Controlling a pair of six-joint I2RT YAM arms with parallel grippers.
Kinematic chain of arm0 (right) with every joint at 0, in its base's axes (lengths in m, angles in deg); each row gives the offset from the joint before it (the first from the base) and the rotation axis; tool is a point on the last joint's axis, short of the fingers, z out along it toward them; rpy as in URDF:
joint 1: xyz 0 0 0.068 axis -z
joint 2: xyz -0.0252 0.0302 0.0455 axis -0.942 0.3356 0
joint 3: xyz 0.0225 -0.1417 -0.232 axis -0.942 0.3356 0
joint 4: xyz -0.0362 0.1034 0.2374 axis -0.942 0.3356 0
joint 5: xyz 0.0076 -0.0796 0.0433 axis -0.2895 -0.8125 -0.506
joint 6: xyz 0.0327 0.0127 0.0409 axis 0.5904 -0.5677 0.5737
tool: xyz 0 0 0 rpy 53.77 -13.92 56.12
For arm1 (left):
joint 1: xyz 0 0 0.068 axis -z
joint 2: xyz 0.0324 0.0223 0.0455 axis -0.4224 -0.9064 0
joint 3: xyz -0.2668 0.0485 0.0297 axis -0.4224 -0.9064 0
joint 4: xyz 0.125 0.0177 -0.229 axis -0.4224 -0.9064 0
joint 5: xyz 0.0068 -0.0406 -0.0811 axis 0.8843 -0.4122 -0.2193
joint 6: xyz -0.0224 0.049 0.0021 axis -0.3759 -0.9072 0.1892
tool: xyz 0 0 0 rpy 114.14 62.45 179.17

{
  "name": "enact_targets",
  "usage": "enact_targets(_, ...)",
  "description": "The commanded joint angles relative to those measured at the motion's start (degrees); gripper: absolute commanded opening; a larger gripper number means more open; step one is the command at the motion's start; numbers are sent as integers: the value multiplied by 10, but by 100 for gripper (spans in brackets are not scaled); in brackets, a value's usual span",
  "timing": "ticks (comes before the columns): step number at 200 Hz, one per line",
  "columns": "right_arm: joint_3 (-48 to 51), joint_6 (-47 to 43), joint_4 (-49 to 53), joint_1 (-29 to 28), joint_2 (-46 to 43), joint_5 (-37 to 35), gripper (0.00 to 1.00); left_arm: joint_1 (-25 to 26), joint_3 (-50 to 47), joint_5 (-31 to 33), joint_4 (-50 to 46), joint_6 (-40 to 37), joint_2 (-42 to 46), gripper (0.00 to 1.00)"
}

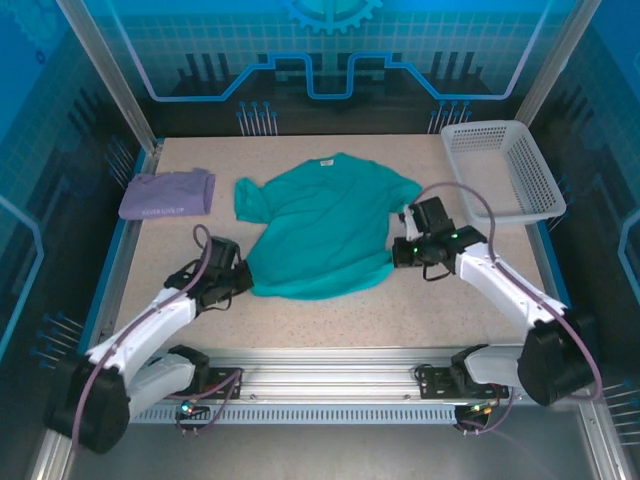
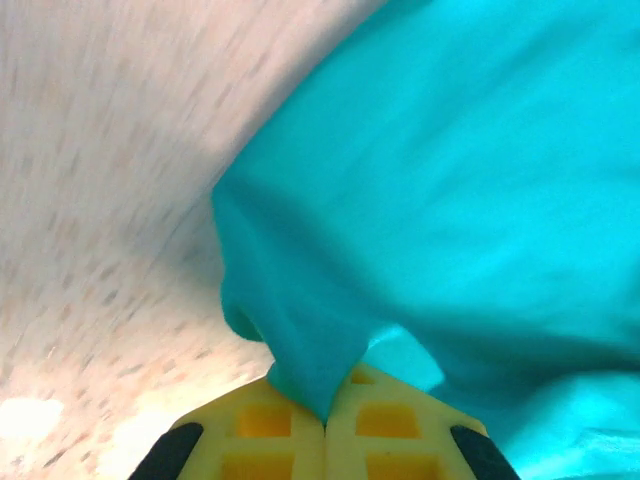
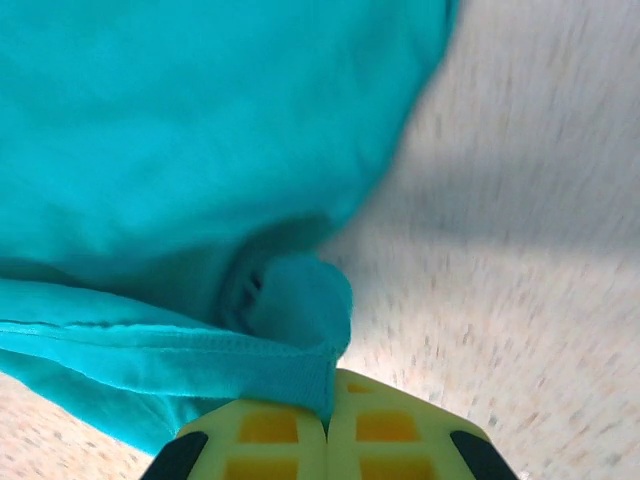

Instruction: Fold the inside-out t-shirt

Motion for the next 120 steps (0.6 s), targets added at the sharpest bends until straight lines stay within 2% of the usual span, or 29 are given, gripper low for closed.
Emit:
enact_targets(1,-112,-48,9,13,-44,-48,0,3,114,34,52,-51,49,0)
enact_targets(29,-276,-84,43,15,-54,-86,0,3,301,57,21,-112,43,0)
enact_targets(49,-365,-100,68,16,-80,-97,0,3,389,53,14,-131,52,0)
enact_targets(94,-482,-106,88,14,-144,-84,0,3,495,29,-2,-141,62,0)
enact_targets(120,-500,-123,81,14,-146,-107,0,2,520,60,-12,-150,39,0)
